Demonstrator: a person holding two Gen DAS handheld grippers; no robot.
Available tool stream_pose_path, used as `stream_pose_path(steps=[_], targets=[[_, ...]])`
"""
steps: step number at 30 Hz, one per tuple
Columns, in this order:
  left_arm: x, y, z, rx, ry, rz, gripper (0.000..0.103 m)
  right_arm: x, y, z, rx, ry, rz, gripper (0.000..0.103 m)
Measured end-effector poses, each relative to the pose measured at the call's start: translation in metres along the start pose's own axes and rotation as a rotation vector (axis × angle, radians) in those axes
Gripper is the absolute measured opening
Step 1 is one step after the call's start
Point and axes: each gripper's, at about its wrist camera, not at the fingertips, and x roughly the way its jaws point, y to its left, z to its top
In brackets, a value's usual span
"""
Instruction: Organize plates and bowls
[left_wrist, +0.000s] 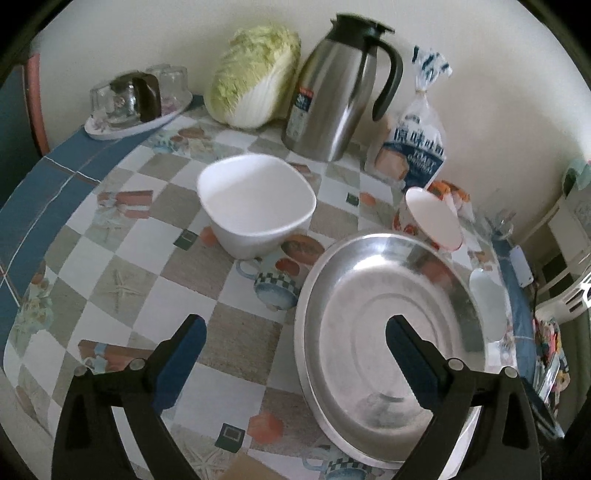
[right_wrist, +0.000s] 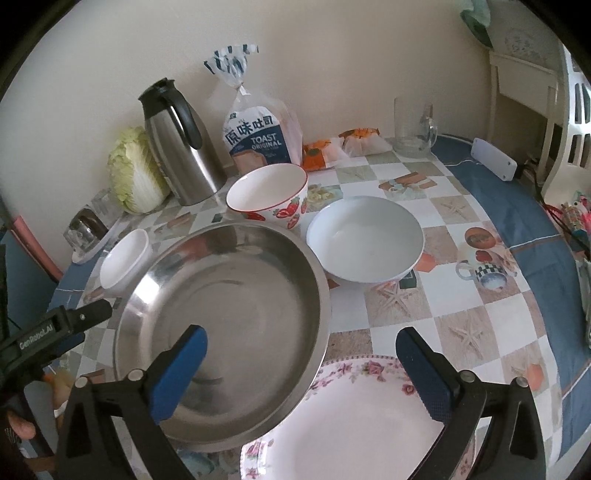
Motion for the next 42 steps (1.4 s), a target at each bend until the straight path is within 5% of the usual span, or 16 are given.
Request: stream_pose_path(steps=[16, 35, 42], targets=[[-0.04, -0.033, -0.031, 0.101, -0.06, -0.067, 0.098, -0.038, -0.025, -0.019, 0.035, -0.004, -0.012, 0.103], [-0.039, -0.108, -0.094, 0.344, 0.116, -0.152, 0.098, -0.05, -0.111, -0.034, 0.253, 0.071, -0.079, 0.103], [-0.025, -0.128, -0.113, 0.375, 0.204, -0.173, 0.098, -0.032, -0.14, -0.048, 0.336, 0.172, -0.075, 0.103]])
